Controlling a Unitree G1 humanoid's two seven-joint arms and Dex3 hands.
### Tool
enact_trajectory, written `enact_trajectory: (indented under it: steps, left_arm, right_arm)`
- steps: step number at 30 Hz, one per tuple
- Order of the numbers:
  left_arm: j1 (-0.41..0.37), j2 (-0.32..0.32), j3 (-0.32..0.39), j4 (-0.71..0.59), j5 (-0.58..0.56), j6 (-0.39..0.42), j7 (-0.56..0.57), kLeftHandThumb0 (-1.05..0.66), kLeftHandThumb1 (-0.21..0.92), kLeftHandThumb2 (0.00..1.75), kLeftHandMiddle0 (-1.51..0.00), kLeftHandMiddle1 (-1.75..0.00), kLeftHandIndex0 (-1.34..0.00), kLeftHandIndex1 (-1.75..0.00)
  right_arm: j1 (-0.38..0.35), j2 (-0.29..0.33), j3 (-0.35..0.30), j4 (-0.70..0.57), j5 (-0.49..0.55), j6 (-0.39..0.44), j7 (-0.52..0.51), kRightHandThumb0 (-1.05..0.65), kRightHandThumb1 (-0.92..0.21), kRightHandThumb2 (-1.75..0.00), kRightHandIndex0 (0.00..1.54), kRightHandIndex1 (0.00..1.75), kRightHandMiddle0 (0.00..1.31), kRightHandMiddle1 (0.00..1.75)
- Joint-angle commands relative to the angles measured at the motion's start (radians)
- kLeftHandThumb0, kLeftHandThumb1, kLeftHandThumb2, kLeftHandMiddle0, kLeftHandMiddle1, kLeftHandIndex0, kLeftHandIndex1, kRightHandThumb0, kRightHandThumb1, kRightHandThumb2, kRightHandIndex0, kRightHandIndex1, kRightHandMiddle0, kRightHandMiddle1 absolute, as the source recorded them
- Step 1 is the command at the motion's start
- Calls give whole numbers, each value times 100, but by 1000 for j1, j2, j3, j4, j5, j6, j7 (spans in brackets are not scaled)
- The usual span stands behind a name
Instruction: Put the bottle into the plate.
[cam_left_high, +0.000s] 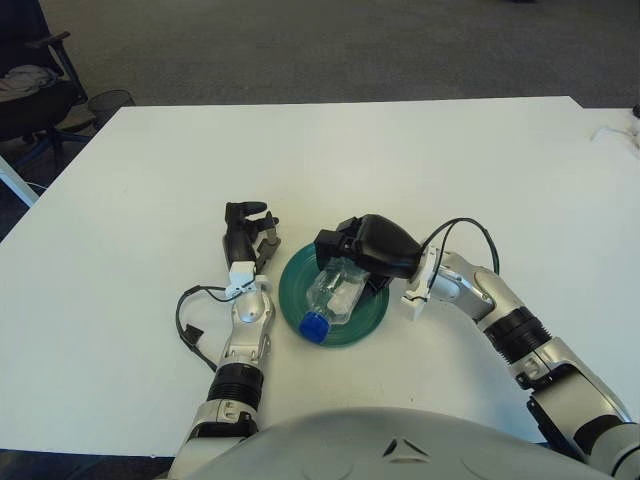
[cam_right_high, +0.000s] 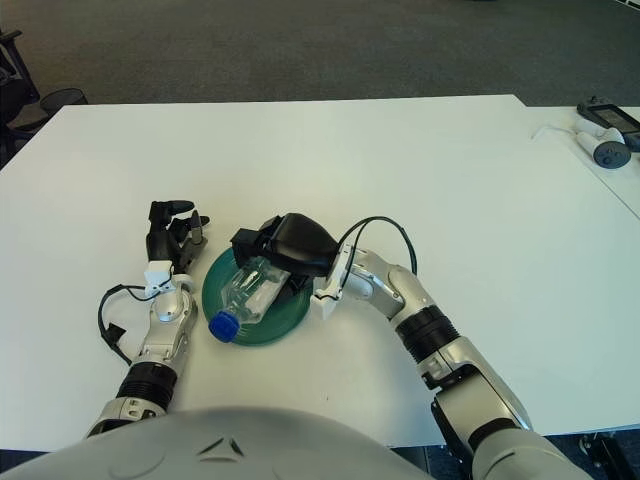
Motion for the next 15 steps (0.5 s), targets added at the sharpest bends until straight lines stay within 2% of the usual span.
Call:
enact_trajectory:
  steps: [1, 13, 15]
  left_arm:
    - [42, -23, 5, 62, -7, 44, 0, -36, 86, 61, -61, -121, -23, -175]
    - [47, -29, -1, 57, -15, 40, -5, -35, 89, 57, -62, -118, -22, -175]
    - [44, -29, 0, 63, -16, 35, -6, -35, 89, 56, -62, -118, -22, -175]
  right_arm:
    - [-13, 6, 5, 16, -20, -7, -32, -46, -35, -126, 95, 175, 58, 175]
    - [-40, 8, 10, 38, -16, 5, -26, -45, -36, -125, 88, 175, 57, 175]
    - [-42, 8, 10, 39, -12, 7, -20, -23, -27, -136, 79, 174, 54, 175]
